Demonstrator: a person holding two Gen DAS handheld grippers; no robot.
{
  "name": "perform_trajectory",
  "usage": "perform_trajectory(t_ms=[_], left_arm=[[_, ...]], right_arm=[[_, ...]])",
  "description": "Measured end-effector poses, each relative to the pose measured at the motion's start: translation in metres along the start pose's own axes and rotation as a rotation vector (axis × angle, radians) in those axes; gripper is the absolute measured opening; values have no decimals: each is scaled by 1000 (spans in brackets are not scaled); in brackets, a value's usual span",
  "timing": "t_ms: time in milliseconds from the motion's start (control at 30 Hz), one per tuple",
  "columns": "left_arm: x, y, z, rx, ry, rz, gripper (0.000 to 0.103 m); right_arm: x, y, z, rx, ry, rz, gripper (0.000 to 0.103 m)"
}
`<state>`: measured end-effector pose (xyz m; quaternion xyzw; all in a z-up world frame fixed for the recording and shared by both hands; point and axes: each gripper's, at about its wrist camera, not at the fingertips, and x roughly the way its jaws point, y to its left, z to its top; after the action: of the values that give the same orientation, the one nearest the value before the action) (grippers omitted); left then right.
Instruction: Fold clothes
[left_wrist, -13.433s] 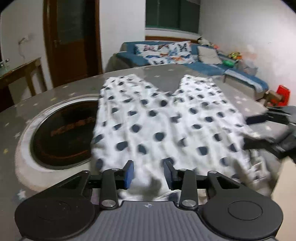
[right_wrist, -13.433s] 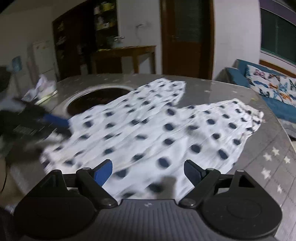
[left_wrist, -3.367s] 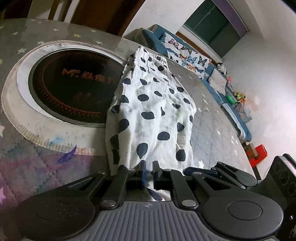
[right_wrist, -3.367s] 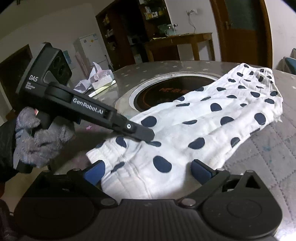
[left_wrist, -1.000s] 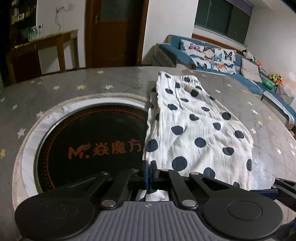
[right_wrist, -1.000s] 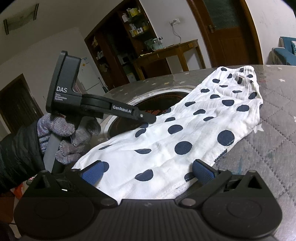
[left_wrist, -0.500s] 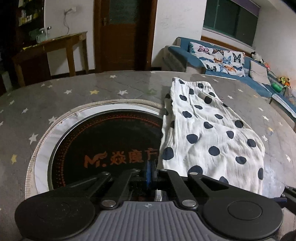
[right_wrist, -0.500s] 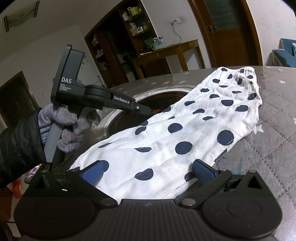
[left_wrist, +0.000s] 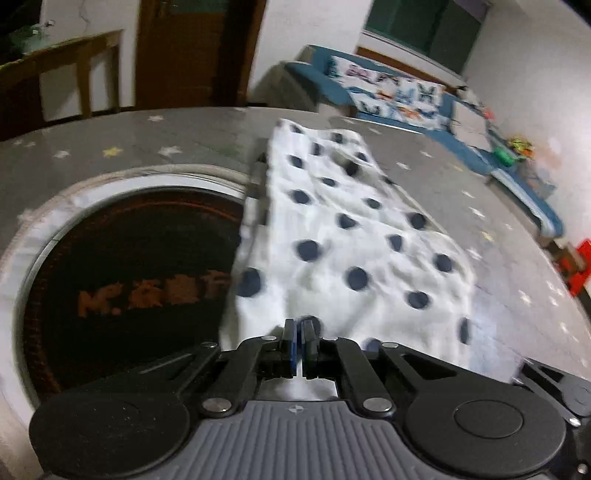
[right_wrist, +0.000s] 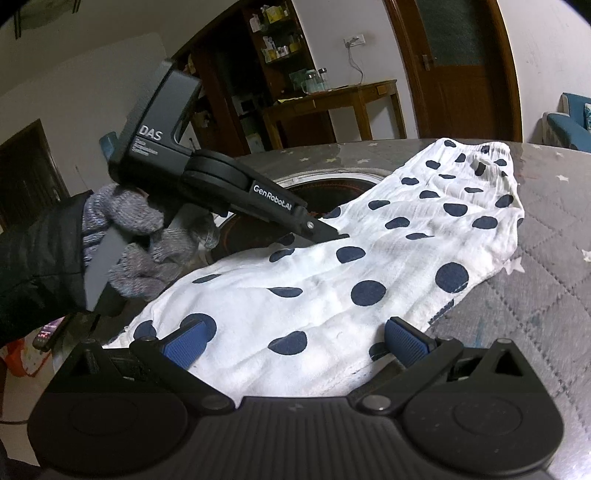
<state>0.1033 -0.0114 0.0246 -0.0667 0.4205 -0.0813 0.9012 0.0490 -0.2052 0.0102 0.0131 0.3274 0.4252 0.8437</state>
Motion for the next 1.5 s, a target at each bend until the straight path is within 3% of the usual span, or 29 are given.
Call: perform_trajectory(t_ms=[133,300,533,700,800,1033,1267,1400,1500], left_arm=[[0,8,1,9,-31,61,4],[-12,3,1,6,-59,83,4],[-63,-16,-7,-2,-145,-44,4],[-74,-31,-31,30,-111,-154,5],[-71,-31,-48,18,-72,-180,5],[-64,-22,-72,19,-11,-159,4],[-67,-19,-78,43,-13,-151,4],[-73,-25,-72,62,-31,-161,7],[-71,-29,-70,65,-34,-183,9]], right_arm=[[-1,-4,0,12,-4,11,103],[-2,-6,0,6,-4,8,103],[-20,-12,5,52,-46,-27,103],[-35,-20,31,-1,-78,-120,103],[-30,-30,47,-4,-82,-121,103],[10,-54,63,5,-12,-131,93],[35,-84,66,7,29,-228,87],[30,-81,81,-15,-6,-244,85],[41,-78,88,-56,32,-271,82]])
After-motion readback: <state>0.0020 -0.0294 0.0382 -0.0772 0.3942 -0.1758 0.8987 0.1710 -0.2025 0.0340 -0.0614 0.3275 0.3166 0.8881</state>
